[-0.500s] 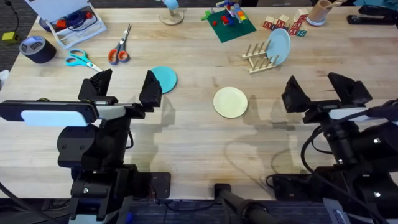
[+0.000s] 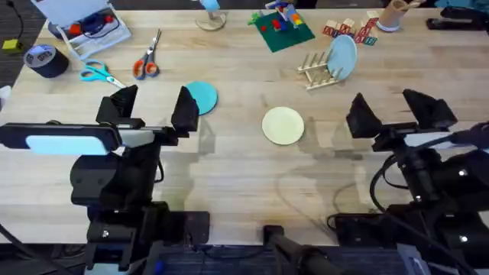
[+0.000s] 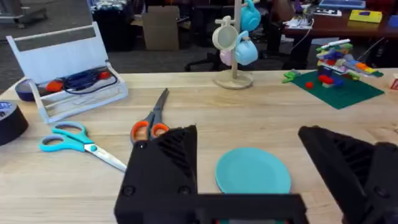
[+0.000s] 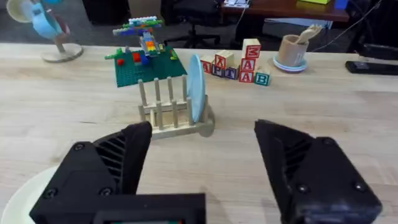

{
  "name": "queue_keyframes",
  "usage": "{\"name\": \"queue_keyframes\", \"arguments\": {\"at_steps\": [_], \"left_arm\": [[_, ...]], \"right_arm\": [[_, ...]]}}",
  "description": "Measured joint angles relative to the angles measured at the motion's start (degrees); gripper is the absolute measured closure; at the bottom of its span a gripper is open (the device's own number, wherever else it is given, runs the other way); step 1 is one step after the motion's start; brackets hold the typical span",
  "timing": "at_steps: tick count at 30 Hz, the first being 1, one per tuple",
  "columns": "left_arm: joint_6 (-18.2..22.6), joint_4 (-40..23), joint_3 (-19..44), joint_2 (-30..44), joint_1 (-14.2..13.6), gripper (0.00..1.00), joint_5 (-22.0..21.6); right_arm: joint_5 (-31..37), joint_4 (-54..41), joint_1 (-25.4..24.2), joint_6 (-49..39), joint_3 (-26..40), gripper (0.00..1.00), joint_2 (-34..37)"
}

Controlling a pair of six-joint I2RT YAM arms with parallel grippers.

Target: Pick up the plates from the table one by one and place each into a slot on the dish rack.

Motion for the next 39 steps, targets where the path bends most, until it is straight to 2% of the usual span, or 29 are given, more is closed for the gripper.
{"name": "queue_keyframes", "arguments": {"at_steps": [10,13,17,22,25,26,29,35,39], "left_arm": [[0.0,-1.43,0.09,-0.01,0.0,0.008,0.0],[0.0,-5.18,0.98,0.47,0.0,0.007,0.0],[0.02,-10.75,6.08,4.71,0.0,0.007,0.0],[0.02,-13.36,15.91,13.68,0.0,0.007,0.26],[0.01,-16.99,23.4,19.78,0.0,0.007,0.56],[-0.04,-23.62,31.41,26.07,0.0,0.007,0.75],[-0.25,-31.51,39.4,32.38,0.0,0.007,1.35],[-0.68,-46.38,55.76,45.1,0.0,0.007,3.68],[-0.87,-52.9,64.34,52.07,0.0,0.007,5.25]], "right_arm": [[-0.01,-1.51,0.0,0.49,0.74,0.007,0.35],[-0.22,-7.49,0.0,0.72,4.29,0.007,2.63],[-0.24,-14.91,0.0,1.08,12.71,0.007,9.75],[-0.25,-22.34,0.0,1.14,26.19,0.008,21.97],[-0.45,-28.51,0.0,1.2,34.91,0.008,29.87],[-0.7,-35.71,0.0,1.57,43.37,0.009,36.95],[-1.35,-43.03,0.0,1.82,51.94,0.008,43.35],[-2.15,-56.2,0.0,1.99,67.25,0.008,52.68],[-2.18,-61.31,0.0,1.99,73.07,0.008,56.19]]}}
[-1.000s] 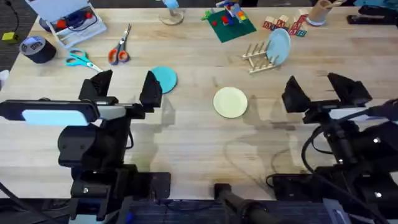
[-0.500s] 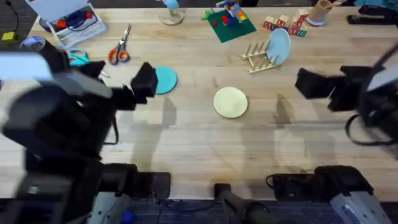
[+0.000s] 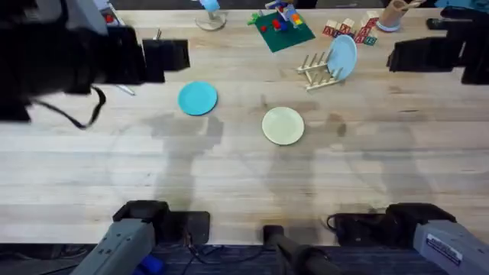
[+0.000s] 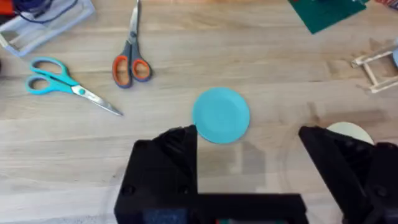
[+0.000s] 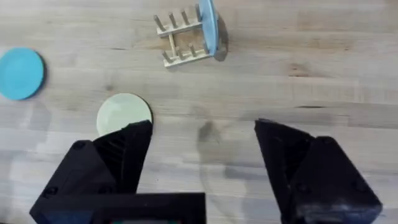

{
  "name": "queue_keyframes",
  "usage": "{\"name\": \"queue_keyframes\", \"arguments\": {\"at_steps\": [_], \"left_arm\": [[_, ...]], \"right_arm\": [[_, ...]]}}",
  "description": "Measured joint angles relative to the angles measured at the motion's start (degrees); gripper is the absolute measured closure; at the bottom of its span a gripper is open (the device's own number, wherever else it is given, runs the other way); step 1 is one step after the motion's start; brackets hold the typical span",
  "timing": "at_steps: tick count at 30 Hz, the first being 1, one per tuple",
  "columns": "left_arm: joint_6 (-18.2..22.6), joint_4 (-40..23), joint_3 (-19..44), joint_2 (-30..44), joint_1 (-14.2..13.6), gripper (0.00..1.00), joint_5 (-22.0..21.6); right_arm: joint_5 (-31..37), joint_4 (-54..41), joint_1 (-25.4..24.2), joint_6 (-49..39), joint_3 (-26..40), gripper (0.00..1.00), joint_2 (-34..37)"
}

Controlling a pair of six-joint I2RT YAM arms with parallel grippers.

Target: Pick up the plates from the table one by one and place each into a slot on the dish rack.

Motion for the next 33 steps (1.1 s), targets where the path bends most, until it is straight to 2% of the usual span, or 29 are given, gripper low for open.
{"name": "queue_keyframes", "arguments": {"at_steps": [5,12,26,30,33], "left_arm": [[-0.06,-3.4,5.4,6.18,0.0,0.007,2.08],[-0.07,-3.89,5.78,10.3,0.0,0.007,4.86],[-0.27,-3.91,5.83,11.24,-0.01,0.007,17.57],[-0.46,-4.1,5.83,11.35,-1.36,0.006,19.17],[-1.2,-4.15,5.83,11.35,-4.1,0.006,19.07]], "right_arm": [[0.01,-1.27,0.0,0.0,1.31,0.007,1.16],[0.01,-1.4,0.0,0.0,1.4,0.007,1.14],[0.01,-1.4,0.0,-0.01,1.4,0.007,1.14],[0.01,-1.4,0.0,0.0,1.4,0.007,1.14],[0.01,-1.4,0.0,0.0,1.4,0.007,1.14]]}}
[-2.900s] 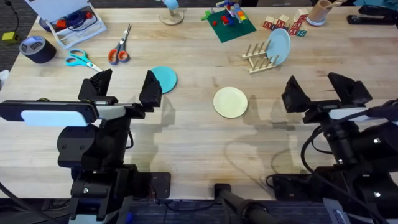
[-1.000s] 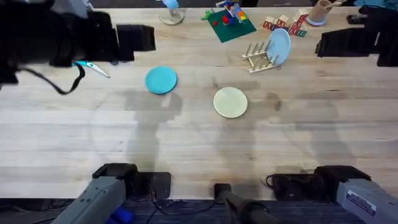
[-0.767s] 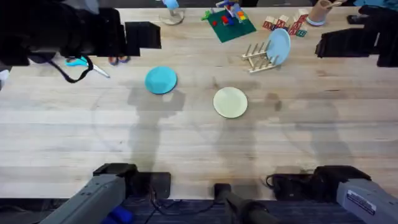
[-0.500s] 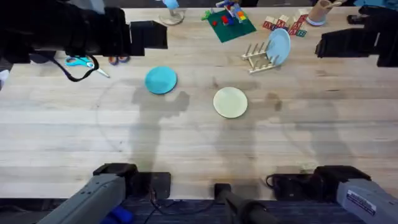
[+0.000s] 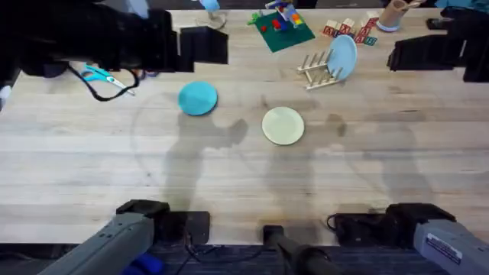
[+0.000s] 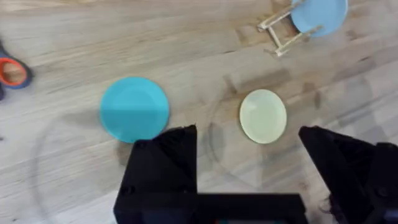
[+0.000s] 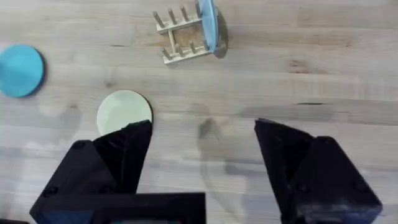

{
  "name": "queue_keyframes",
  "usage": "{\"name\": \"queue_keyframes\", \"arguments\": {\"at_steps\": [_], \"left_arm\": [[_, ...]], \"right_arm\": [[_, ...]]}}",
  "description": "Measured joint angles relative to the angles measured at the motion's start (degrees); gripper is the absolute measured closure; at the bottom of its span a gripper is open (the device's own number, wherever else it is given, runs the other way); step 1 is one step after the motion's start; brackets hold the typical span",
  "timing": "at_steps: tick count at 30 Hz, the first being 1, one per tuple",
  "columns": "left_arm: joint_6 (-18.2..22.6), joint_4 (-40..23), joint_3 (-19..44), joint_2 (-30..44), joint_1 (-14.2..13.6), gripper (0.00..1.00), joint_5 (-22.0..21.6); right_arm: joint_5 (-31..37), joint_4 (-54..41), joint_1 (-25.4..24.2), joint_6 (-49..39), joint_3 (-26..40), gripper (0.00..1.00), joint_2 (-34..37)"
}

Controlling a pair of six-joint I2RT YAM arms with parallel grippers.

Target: Pick up the plates from the table one by one and place each into a slot on the dish rack.

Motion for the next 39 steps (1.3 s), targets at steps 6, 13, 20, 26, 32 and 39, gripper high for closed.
{"name": "queue_keyframes", "arguments": {"at_steps": [6,13,20,26,32,39], "left_arm": [[-3.91,0.09,0.02,0.9,-7.04,0.006,-2.35],[-10.14,0.46,0.02,4.02,-13.97,0.005,-3.23],[-14.11,2.44,0.02,7.46,-18.9,0.006,-2.01],[-14.95,3.76,0.02,11.78,-21.19,0.006,1.17],[-15.34,4.3,0.02,15.46,-23.18,0.128,2.22],[-15.7,5.39,0.02,16.76,-23.4,0.603,2.74]], "right_arm": [[0.0,0.0,0.0,0.0,0.0,0.007,-0.01],[0.0,0.0,0.0,-0.01,0.0,0.007,0.0],[0.0,0.0,0.0,0.0,0.0,0.007,-0.01],[0.0,-0.02,0.0,0.0,0.0,0.007,-0.01],[0.0,-0.01,0.0,0.0,0.0,0.005,-0.01],[0.0,0.0,0.0,0.0,0.0,0.006,0.0]]}}
